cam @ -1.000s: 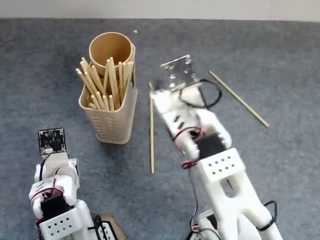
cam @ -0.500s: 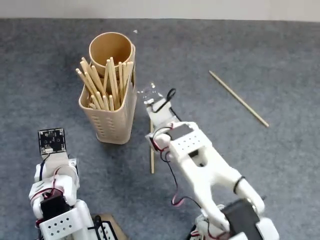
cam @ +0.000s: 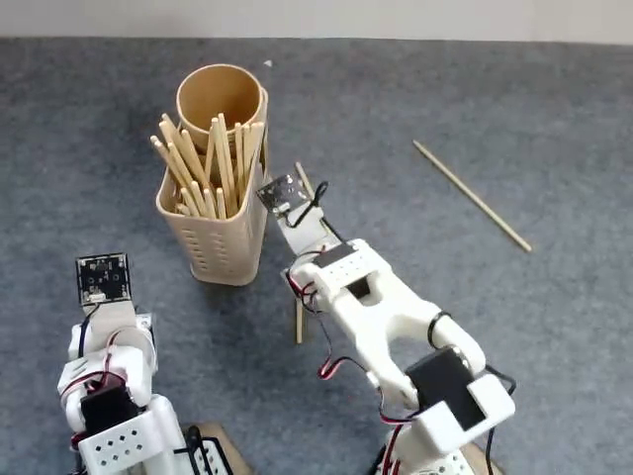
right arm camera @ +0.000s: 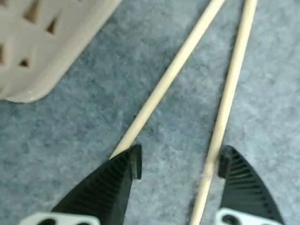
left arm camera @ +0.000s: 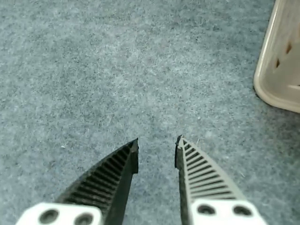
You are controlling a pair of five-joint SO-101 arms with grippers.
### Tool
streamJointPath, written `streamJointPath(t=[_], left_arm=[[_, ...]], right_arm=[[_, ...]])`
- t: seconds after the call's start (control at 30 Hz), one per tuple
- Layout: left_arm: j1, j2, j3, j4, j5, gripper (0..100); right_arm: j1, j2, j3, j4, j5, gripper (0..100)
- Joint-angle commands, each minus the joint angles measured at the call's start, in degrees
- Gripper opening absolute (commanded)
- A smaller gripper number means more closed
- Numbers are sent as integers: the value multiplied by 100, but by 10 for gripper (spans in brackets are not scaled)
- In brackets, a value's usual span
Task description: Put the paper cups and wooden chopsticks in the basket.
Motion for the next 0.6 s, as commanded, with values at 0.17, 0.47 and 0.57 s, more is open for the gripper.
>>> streamJointPath(t=[0.17, 0.47, 0.57], left_arm=[[84, -40, 101, 35, -88, 161], [84, -40, 101, 35, -88, 161], [84, -40, 101, 35, -88, 161]], right_arm=[[-84, -699, -110, 127, 70, 289], [-479, -295, -145, 145, 53, 238], [-479, -295, -145, 145, -255, 238]])
